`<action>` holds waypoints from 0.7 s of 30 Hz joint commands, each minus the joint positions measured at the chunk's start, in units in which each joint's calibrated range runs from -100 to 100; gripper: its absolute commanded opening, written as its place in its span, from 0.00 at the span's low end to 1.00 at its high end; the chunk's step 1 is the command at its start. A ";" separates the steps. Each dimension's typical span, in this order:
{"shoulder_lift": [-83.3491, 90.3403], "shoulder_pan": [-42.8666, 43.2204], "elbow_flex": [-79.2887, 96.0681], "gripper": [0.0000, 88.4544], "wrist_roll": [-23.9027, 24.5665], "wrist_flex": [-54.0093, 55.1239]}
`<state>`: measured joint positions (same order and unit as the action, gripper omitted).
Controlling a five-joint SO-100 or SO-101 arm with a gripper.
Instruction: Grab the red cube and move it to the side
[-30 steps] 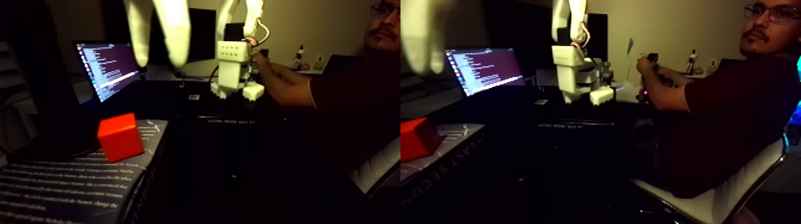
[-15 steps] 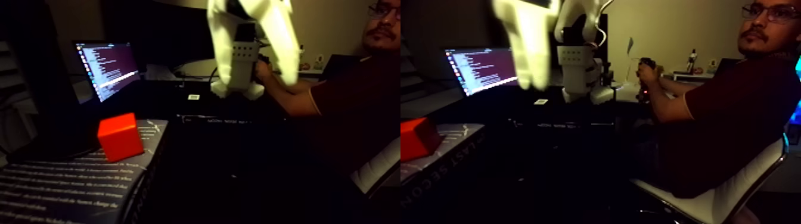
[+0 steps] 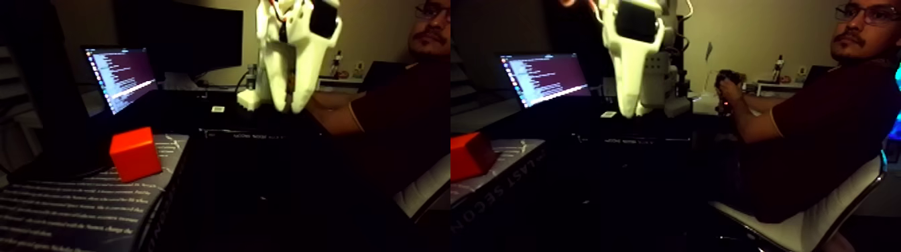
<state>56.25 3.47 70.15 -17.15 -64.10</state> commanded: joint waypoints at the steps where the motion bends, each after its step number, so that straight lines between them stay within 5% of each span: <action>1: 4.34 1.02 4.00 0.06 4.55 3.20; 6: 9.47 1.52 10.54 0.06 11.46 7.51; 21: 31.15 3.44 22.33 0.01 13.94 6.16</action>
<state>84.18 6.95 92.29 -3.83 -56.83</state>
